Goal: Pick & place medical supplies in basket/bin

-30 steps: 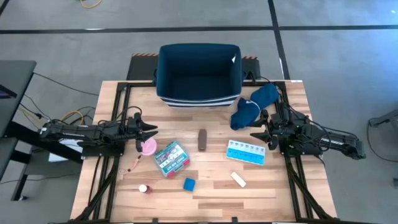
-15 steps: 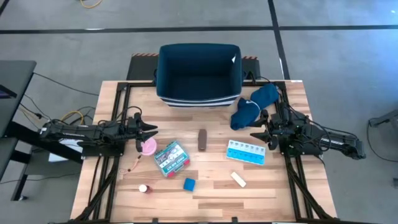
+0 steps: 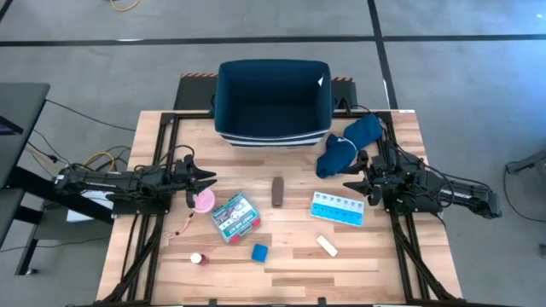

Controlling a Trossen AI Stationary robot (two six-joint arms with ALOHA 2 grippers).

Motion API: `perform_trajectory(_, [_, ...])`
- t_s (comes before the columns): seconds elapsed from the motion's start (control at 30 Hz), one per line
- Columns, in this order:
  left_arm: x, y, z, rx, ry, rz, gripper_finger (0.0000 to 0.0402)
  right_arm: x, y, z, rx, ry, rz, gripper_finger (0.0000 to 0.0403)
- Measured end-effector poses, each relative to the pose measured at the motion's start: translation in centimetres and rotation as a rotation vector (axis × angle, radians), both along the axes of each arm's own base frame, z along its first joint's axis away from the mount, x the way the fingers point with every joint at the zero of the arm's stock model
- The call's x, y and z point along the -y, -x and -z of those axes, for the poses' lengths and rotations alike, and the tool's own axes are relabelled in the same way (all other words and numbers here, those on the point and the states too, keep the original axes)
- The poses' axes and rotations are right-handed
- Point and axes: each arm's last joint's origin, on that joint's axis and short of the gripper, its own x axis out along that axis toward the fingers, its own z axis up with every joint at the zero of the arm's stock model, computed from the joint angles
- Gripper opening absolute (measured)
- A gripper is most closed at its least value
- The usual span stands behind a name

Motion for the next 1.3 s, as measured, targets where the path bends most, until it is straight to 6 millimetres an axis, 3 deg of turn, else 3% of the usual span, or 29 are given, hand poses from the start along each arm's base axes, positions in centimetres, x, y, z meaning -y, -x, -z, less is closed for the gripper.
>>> perform_trajectory(0.4, [-0.02,0.01,0.05,-0.011,-0.03,-0.006,0.0111,0.0,0.0,0.0,0.0,0.0,0.0,0.0225])
perform_trajectory(0.77, [-0.52,0.14,-0.06,0.054,0.158,-0.195,0.0111,0.0,0.0,-0.01,0.0,0.0,0.0,0.0225])
perform_trajectory(1.07, [-0.92,0.33,-0.15,0.089,0.185,-0.351,0.0111,0.0,0.0,0.01,-0.001,0.0,0.0,0.0225])
perform_trajectory(1.3, [-0.76,0.2,-0.05,0.08,0.213,-0.289,0.0111,0.0,0.0,0.0,0.0,0.0,0.0,0.0225])
